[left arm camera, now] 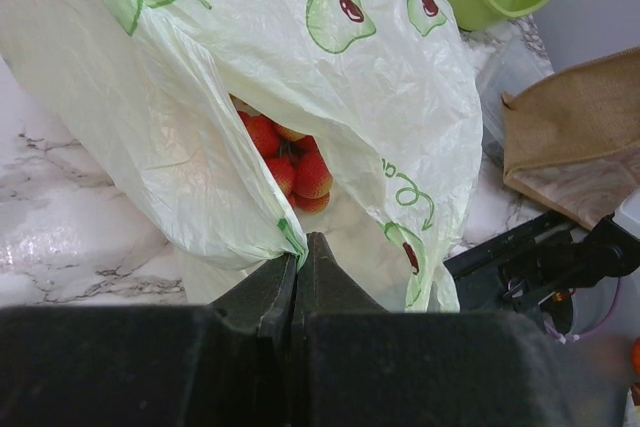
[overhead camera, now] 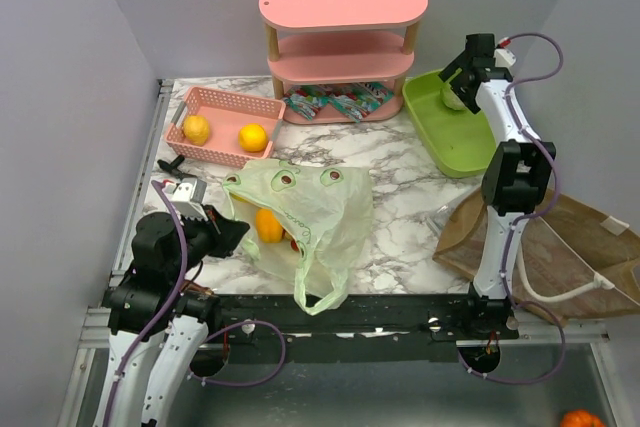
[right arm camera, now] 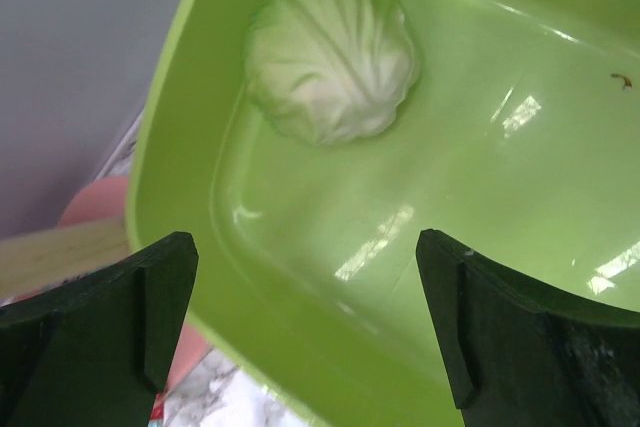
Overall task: Place the food into the grocery bag and tie it
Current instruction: Pick up the fake vegetable from the bin.
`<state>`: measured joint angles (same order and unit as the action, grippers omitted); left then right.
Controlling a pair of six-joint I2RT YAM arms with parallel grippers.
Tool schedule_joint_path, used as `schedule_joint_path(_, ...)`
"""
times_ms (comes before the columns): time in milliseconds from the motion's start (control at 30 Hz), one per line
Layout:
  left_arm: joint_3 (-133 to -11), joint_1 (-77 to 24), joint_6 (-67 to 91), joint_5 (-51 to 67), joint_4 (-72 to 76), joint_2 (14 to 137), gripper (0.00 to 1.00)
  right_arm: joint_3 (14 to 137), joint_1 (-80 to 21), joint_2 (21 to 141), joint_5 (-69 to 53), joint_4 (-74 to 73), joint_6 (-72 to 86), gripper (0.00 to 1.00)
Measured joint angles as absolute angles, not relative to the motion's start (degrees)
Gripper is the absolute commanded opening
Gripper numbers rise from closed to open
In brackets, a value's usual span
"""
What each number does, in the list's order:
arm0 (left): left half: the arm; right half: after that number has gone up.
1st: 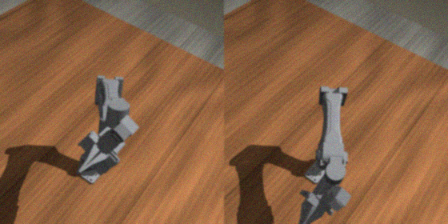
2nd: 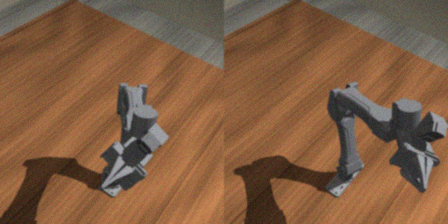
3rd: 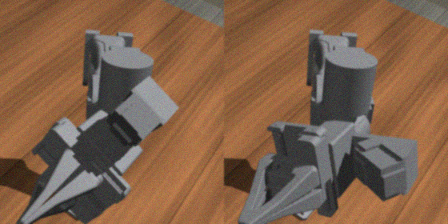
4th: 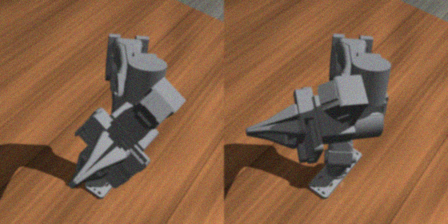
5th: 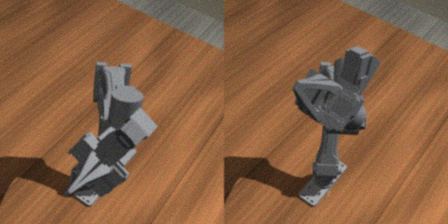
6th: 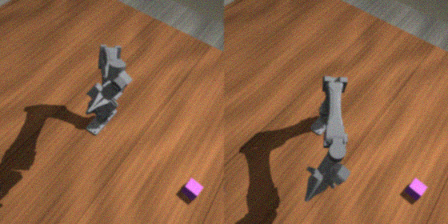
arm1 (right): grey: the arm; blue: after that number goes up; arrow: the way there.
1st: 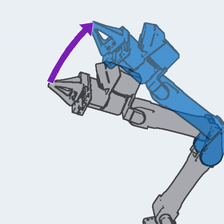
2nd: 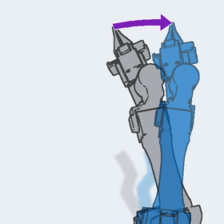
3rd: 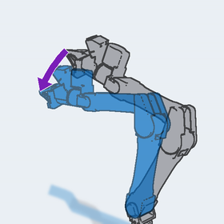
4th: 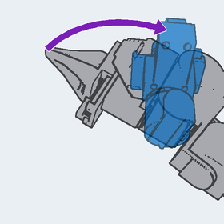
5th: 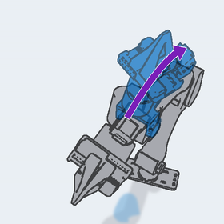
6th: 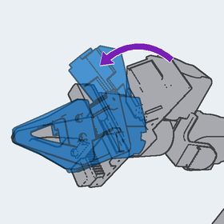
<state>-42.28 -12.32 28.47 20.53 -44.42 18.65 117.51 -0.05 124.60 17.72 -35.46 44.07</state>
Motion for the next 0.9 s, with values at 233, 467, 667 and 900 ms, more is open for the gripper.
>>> schedule_joint_path(233, -42.2, -11.3, 28.3, 21.6, -44.0, 19.4, 0.0, 122.0, 4.3, 132.3, 14.1, -34.9, 44.1, 1.0)
schedule_joint_path(467, -42.2, -10.4, 28.2, 21.9, -43.8, 20.5, 0.0, 123.9, 6.0, 135.1, 11.9, -32.7, 44.1, 1.0)
schedule_joint_path(667, -42.2, -9.8, 28.1, 22.2, -43.8, 21.0, 0.0, 126.5, 6.6, 138.7, 9.2, -30.7, 44.3, 1.0)
schedule_joint_path(900, -42.2, -9.3, 28.1, 22.2, -43.8, 21.5, 0.0, 126.5, 7.2, 140.7, 7.8, -28.8, 45.5, 1.0)
